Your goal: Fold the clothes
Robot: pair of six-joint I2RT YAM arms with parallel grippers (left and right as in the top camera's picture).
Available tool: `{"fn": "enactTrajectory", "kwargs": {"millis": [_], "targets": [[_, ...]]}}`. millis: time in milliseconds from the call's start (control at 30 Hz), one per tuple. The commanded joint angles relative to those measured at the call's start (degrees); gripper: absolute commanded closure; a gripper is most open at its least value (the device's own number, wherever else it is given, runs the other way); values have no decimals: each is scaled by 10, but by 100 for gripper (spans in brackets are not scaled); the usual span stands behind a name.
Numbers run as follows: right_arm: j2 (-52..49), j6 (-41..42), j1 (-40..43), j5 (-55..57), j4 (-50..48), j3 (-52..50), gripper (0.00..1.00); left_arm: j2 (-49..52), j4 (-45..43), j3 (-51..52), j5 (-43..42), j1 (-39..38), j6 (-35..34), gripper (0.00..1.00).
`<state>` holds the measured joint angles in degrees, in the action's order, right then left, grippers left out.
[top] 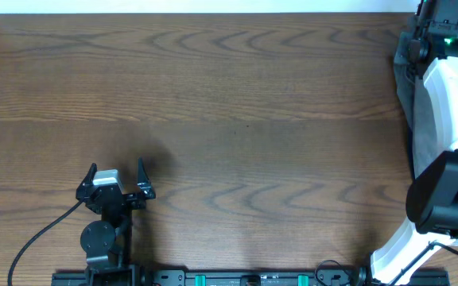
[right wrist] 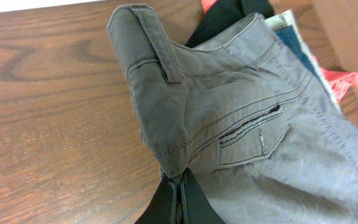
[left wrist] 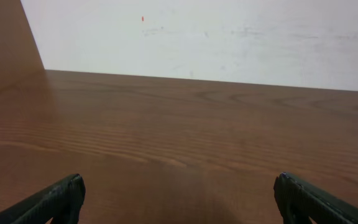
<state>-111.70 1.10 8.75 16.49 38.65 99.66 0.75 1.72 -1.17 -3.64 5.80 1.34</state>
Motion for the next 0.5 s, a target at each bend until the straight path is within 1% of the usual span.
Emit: {"fn": "enactTrajectory", "kwargs": {"millis": [0, 33, 100, 200, 367, 467], "targets": [[-38, 10, 0, 0, -7, 2, 92, -2, 20, 9, -4, 2, 3, 3], [-50, 10, 3, 0, -12, 2, 76, -2, 20, 9, -4, 2, 3, 2], [-69, 10, 5, 0, -20, 2, 50, -2, 20, 9, -4, 2, 3, 2], [-103, 9, 6, 0, -35, 2, 28, -2, 20, 9, -4, 2, 3, 2], [-147, 1, 6, 0, -47, 2, 17, -2, 20, 9, -4, 2, 3, 2], [-166, 1, 6, 0, -54, 2, 12, -2, 20, 9, -4, 2, 3, 2]]}}
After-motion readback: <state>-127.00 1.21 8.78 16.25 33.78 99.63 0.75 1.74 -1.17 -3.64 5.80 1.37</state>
